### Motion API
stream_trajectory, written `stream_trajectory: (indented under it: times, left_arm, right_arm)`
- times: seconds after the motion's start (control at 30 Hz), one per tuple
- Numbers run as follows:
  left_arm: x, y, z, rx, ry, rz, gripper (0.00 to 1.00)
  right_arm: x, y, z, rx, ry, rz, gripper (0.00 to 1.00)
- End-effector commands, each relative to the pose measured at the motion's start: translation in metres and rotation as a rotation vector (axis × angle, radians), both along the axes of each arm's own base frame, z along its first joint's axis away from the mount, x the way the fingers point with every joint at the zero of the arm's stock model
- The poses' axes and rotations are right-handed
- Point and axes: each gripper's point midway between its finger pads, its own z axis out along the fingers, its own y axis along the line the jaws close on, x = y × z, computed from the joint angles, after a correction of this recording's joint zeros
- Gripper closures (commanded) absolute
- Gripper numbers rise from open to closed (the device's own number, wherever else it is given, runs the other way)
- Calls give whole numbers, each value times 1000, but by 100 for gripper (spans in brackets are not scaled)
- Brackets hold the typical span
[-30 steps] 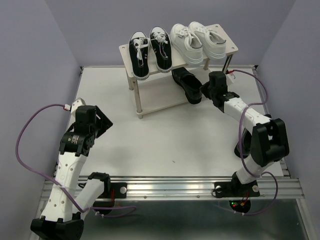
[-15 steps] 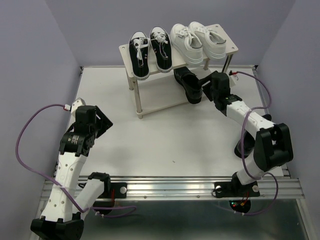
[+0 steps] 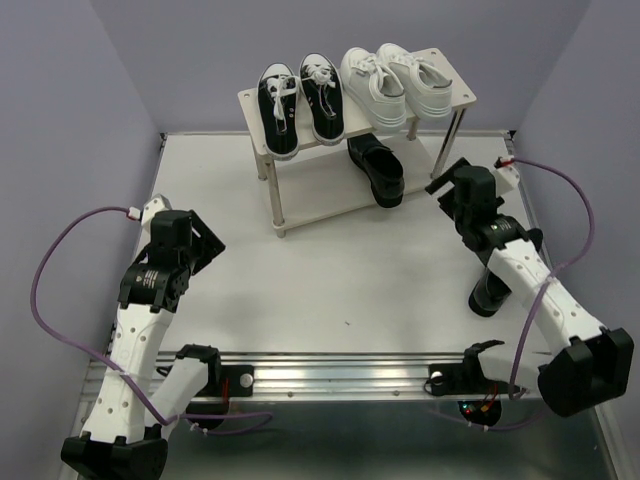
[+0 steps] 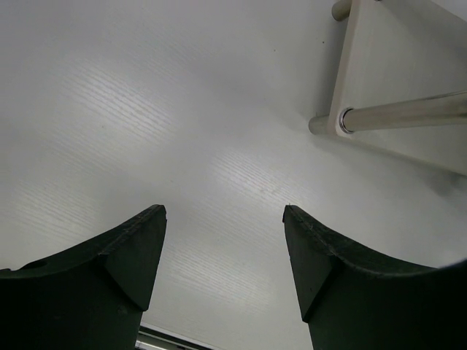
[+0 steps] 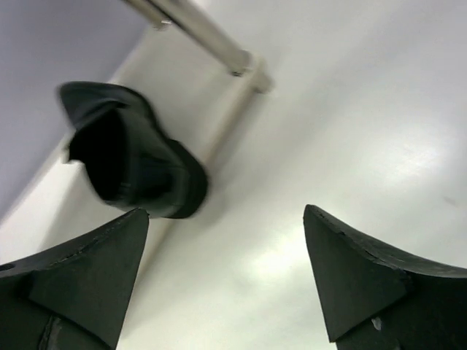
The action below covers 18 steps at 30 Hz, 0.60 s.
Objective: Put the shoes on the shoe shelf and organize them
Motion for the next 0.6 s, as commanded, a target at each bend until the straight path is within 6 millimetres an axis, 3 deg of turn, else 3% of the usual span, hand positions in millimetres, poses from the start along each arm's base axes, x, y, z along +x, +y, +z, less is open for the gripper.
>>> stream_trajectory:
  times: [0.0, 0.1, 0.2, 0.23, 0.43, 0.57]
  left_arm:
    - [9, 3, 18, 32, -62, -4, 24]
    - [12, 2, 15, 25, -58, -6, 24]
    - [12, 1, 12, 18, -59, -8, 24]
    - [11, 1, 12, 19, -60, -9, 24]
    - [6, 6, 10, 48, -51, 0, 24]
    - [4, 9, 10, 60, -47, 5, 24]
  right_arm:
    - [-70, -65, -40, -182, 220, -178, 7]
    - [-102, -80, -61, -190, 358, -229, 5]
    - [-116, -97, -70, -203, 464, -315, 0]
    - [-126, -107, -82, -210, 545, -354, 0]
    - [-134, -123, -106, -153, 638, -387, 0]
    - [-140, -122, -126, -112, 687, -380, 0]
